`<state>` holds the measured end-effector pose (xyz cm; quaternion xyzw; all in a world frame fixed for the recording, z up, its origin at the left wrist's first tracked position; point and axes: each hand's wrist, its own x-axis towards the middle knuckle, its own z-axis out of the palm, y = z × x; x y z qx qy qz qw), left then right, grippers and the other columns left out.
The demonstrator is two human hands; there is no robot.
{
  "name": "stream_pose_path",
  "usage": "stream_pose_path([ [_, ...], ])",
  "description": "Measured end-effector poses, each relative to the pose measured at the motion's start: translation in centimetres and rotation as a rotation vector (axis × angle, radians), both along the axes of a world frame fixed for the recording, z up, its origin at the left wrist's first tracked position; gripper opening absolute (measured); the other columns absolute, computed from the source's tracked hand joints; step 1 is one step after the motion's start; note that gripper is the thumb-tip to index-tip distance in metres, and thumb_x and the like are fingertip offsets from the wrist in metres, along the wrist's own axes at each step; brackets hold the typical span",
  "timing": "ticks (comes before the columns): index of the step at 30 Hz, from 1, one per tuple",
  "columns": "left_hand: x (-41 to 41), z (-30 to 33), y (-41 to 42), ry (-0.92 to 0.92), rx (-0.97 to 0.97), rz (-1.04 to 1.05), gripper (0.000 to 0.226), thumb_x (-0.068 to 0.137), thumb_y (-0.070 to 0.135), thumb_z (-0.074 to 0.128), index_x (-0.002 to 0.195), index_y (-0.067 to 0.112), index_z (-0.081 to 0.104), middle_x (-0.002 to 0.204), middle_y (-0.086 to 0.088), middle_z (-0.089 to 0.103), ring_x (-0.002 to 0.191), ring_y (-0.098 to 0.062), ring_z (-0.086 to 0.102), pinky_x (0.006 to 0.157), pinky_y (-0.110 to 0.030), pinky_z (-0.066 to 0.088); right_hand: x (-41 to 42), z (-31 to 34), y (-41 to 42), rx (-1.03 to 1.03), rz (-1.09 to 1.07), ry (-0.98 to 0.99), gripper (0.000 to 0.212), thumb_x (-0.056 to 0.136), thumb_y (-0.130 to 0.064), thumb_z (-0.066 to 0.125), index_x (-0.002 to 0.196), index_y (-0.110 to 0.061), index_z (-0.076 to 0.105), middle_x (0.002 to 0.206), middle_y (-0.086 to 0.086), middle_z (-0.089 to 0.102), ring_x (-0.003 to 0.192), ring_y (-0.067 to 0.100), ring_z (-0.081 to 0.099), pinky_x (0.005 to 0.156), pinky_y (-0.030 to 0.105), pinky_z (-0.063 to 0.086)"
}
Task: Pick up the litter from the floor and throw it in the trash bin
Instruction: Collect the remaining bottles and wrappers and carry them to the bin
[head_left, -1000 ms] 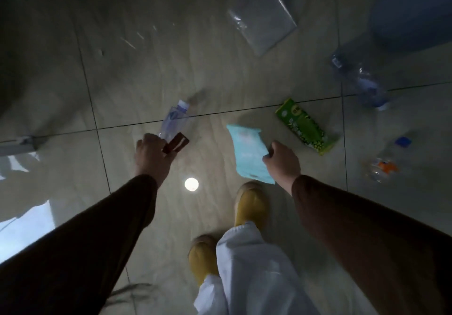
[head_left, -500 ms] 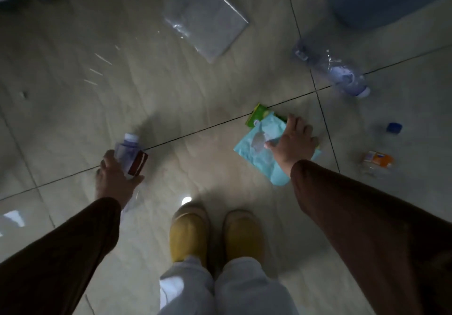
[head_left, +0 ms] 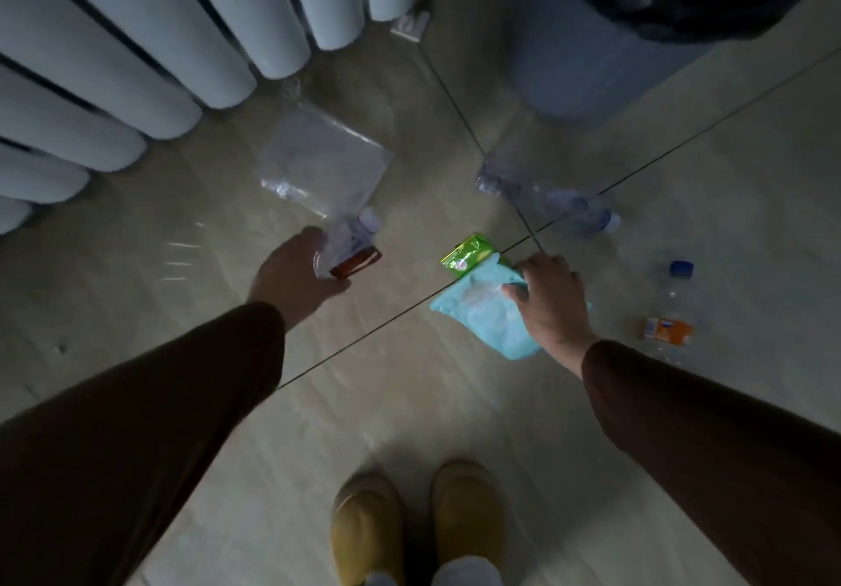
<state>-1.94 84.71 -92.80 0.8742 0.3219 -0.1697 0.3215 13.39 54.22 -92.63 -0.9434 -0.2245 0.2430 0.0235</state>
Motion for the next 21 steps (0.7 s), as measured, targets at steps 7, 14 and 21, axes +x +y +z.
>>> stream_pose_path([
  [7,12.8,-0.3,6.7,0.084,0.421,-0.532,0.088,0.056,0.074,0.072,0.123,0.018,0.063,0.157,-0.006,0.034,0.144,-0.026,0.026,0.112,-0.044,0.029,10.9,-0.2,0.5,0.023,0.073,-0.139,0.041,0.093,-0.031,0.069,0.121,-0.003,0.067,0.128,0.019,0.057,0.121,0.042,0.049,0.101,0.048,0.046],
  [14,15.3,-2.4,7.2,0.333,0.562,-0.837,0.118,0.047,0.094,0.051,0.148,0.034,0.036,0.164,0.000,0.010,0.149,-0.022,0.002,0.118,-0.044,0.009,12.1,-3.2,1.4,-0.025,-0.025,-0.044,0.048,0.095,-0.030,0.068,0.129,-0.002,0.050,0.124,0.023,0.065,0.113,0.042,0.063,0.091,0.046,0.048],
  [21,12.7,-2.3,2.8,0.331,0.367,-0.698,0.103,0.043,0.090,0.063,0.135,0.050,0.041,0.148,-0.007,0.031,0.124,-0.039,0.040,0.102,-0.044,0.042,4.0,-4.0,1.2,-0.008,-0.085,-0.043,0.081,0.096,-0.044,0.062,0.162,-0.018,0.022,0.138,0.014,0.054,0.124,0.033,0.053,0.096,0.043,0.046],
])
